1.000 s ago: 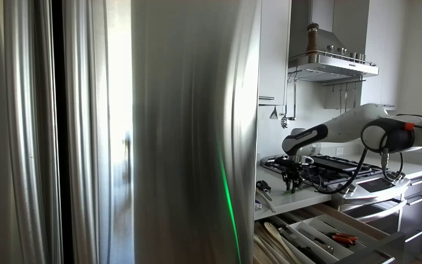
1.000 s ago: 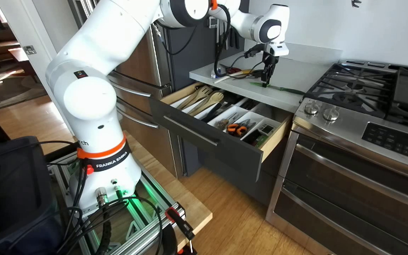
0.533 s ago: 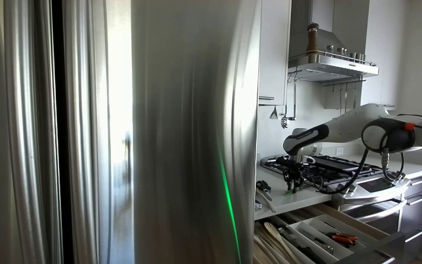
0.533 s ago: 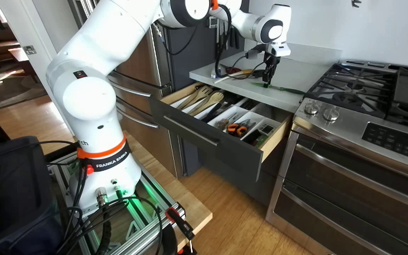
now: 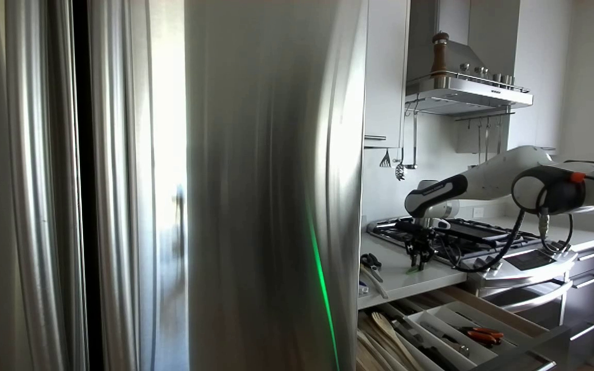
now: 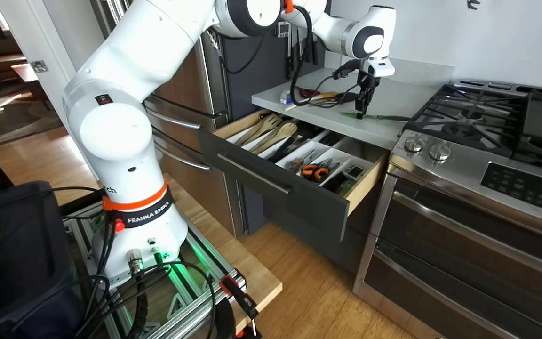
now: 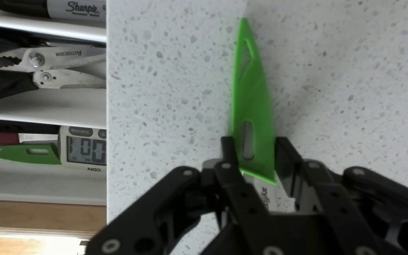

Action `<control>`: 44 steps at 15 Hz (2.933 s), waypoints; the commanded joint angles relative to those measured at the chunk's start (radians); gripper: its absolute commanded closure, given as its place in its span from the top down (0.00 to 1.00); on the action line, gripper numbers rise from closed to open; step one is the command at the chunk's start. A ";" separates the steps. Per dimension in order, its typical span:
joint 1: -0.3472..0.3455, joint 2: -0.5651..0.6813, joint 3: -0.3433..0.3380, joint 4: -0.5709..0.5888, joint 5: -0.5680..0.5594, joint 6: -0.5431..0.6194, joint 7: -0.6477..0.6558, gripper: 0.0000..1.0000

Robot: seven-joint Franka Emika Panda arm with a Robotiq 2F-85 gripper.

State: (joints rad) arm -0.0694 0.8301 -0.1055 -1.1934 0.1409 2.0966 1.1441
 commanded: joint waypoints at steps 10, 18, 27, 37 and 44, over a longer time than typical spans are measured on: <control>-0.034 0.002 -0.001 0.014 0.024 0.004 -0.047 0.08; -0.055 0.015 -0.005 0.048 0.020 -0.012 -0.096 0.08; -0.066 0.026 -0.010 0.082 0.016 -0.037 -0.147 0.08; -0.069 0.032 -0.010 0.092 0.019 -0.031 -0.158 0.08; -0.076 0.034 -0.012 0.099 0.019 -0.027 -0.160 0.08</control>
State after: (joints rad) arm -0.1213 0.8331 -0.1050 -1.1468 0.1478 2.0721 1.0139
